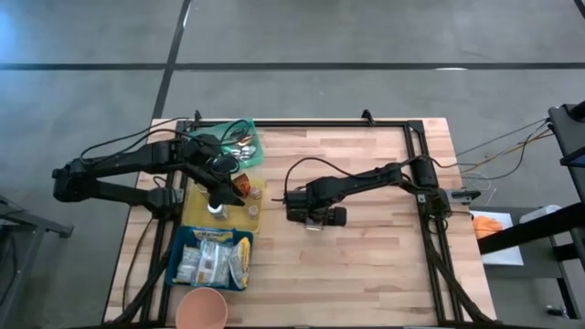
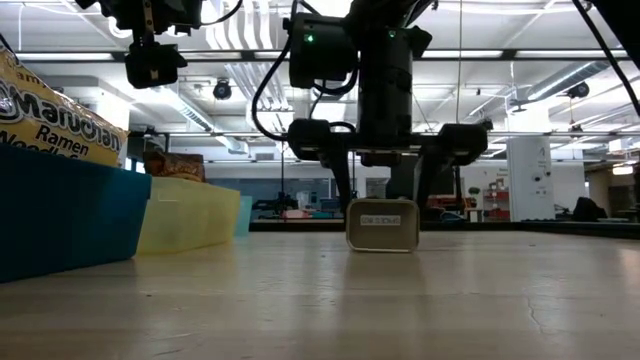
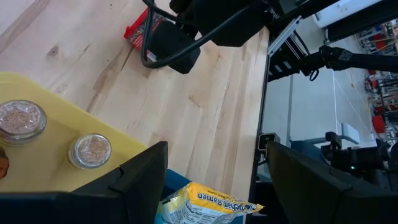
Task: Pick & Place Food Item
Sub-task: Put the red seasoning can into the yellow bin
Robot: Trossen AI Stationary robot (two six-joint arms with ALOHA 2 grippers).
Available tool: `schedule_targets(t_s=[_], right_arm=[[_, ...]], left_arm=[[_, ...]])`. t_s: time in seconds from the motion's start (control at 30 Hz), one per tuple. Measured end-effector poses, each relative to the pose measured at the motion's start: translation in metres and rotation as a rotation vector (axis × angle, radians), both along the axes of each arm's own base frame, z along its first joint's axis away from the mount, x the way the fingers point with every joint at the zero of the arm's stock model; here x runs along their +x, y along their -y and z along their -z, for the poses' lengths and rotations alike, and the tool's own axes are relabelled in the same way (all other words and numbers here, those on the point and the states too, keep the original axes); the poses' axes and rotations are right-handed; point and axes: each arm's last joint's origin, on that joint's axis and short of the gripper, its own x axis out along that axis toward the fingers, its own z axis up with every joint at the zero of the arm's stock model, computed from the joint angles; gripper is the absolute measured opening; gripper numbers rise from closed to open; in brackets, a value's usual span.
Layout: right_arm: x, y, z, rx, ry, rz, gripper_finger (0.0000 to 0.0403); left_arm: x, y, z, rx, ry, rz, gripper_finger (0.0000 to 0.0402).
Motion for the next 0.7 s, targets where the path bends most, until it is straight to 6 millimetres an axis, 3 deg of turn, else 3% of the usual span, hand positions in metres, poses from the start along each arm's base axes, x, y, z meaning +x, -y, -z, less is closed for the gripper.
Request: schedule_targets(t_s=[0.3,0.43,0.57,0.7], right_arm=[[0.005,-0.004,-0.010,-0.004,0.077,-0.279,0.0279],[0.010,-0.008,-0.028,-0.011,0.158,-0.374,0.0279],[0.027,-0.013,-0.057,-0.057,0.418,-0.457,0.0279],[0.025,-0.022,-0.066,-0.070,0.423,-0.546,0.0279]], left_arm=[[0.000,0.000,0.000,0.000,0.000,0.000,0.0277],[0.000,0.000,0.000,0.000,0.000,0.000,0.0277],[0.000,0.000,0.000,0.000,0.000,0.000,0.0277],[0.000,0.000,0.000,0.000,0.000,0.000,0.0277]])
